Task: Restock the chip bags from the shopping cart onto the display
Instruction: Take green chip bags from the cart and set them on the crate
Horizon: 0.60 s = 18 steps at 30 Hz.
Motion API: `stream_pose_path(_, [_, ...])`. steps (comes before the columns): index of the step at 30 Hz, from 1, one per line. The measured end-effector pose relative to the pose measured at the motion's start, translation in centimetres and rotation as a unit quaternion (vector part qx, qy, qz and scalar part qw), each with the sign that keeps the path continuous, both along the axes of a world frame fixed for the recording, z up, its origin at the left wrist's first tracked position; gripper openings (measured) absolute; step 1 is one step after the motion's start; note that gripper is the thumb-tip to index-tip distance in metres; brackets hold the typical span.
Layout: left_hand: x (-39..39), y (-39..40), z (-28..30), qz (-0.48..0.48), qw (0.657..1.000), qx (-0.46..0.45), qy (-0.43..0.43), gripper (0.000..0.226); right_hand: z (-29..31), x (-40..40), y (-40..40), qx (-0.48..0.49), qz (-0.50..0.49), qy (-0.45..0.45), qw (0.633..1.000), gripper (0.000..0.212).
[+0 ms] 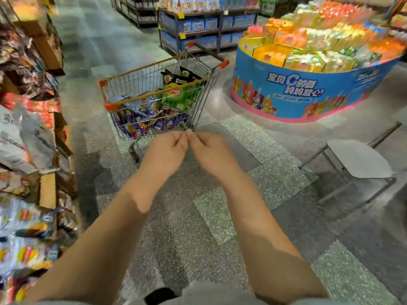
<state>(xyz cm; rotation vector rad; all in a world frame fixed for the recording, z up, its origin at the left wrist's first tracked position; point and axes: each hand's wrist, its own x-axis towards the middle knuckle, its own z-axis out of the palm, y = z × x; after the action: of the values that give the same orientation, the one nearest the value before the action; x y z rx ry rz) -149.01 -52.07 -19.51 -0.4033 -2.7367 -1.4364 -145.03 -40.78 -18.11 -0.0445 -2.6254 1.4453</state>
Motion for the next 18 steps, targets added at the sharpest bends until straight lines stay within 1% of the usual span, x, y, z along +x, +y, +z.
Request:
stream_pose_path(4, [-4.2, -0.3, -0.3, 0.018, 1.0, -0.007, -0.014, 0.039, -0.6, -5.2, 0.5, -0.004, 0.047, -0.026, 0.999, 0.047])
stream_pose_path(7, [-8.4, -0.5, -1.0, 0.008, 0.999, -0.019, -0.025, 0.035, -1.5, -9.7, 0.5, 0.02, 0.057, -0.034, 0.998, 0.047])
stream_pose_path(10, [-13.3, -0.5, -1.7, 0.007, 0.999, -0.03, -0.023, 0.034, -2.5, -14.8, 0.3, 0.007, 0.073, -0.038, 0.997, 0.047])
stream_pose_path(13, [-18.7, -0.3, -1.6, -0.004, 1.0, -0.016, -0.021, 0.028, -3.3, -20.8, 0.2, 0.024, 0.079, -0.025, 0.996, 0.046])
stream_pose_path(18, [-29.7, 0.0, -0.9, -0.026, 0.999, 0.026, 0.013, 0.031, -1.8, -32.1, 0.6, 0.053, 0.085, -0.011, 0.995, 0.038])
